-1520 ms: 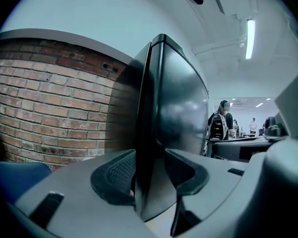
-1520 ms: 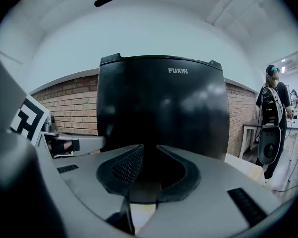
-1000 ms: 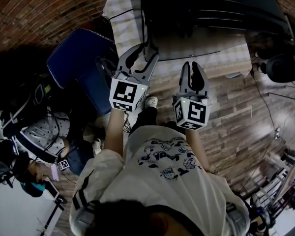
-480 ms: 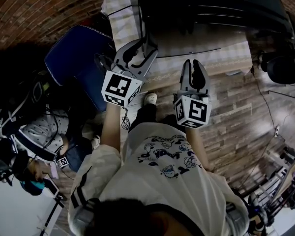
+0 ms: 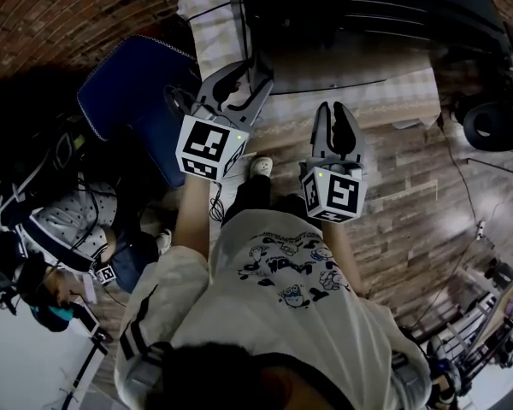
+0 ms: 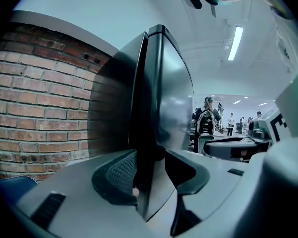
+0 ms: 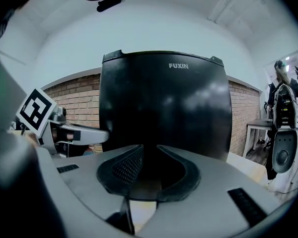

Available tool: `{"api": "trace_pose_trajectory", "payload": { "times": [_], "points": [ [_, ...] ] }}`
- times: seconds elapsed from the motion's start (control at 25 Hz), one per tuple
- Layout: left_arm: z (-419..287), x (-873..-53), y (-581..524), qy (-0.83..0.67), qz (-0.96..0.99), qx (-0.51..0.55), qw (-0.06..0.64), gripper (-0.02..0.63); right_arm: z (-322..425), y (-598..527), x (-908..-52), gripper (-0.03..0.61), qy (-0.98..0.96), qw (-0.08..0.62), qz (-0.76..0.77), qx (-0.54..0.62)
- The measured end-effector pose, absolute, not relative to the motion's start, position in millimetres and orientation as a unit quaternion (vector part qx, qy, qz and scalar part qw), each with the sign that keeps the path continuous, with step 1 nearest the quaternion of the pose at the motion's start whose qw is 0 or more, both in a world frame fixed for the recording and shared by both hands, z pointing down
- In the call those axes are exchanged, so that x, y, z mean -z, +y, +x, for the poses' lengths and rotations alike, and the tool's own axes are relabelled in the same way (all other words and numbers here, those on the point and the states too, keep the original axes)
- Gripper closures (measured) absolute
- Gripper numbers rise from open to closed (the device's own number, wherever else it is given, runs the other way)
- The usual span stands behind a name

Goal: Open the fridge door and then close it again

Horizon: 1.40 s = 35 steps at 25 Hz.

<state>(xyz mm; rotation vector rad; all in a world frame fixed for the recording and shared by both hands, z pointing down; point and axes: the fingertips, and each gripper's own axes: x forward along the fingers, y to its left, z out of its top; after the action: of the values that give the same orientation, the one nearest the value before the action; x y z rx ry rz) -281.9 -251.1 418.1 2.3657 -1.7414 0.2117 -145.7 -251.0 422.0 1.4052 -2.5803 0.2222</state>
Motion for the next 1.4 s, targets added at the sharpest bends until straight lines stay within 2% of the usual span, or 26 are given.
{"api": "trace_pose_trajectory", "payload": {
  "times": [0.68,1.4],
  "points": [
    [-278,-418,-244,-0.630,0.766,-0.076,0.103,0.423,-117,-235,-407,0.488,-0.877,0.082,0.469,-0.064],
    [-192,-419,-160,-0.624,0.772,-0.080,0.089,0.443,-54,-189,-398,0.488,-0.882,0.071,0.460,-0.067]
  ]
}}
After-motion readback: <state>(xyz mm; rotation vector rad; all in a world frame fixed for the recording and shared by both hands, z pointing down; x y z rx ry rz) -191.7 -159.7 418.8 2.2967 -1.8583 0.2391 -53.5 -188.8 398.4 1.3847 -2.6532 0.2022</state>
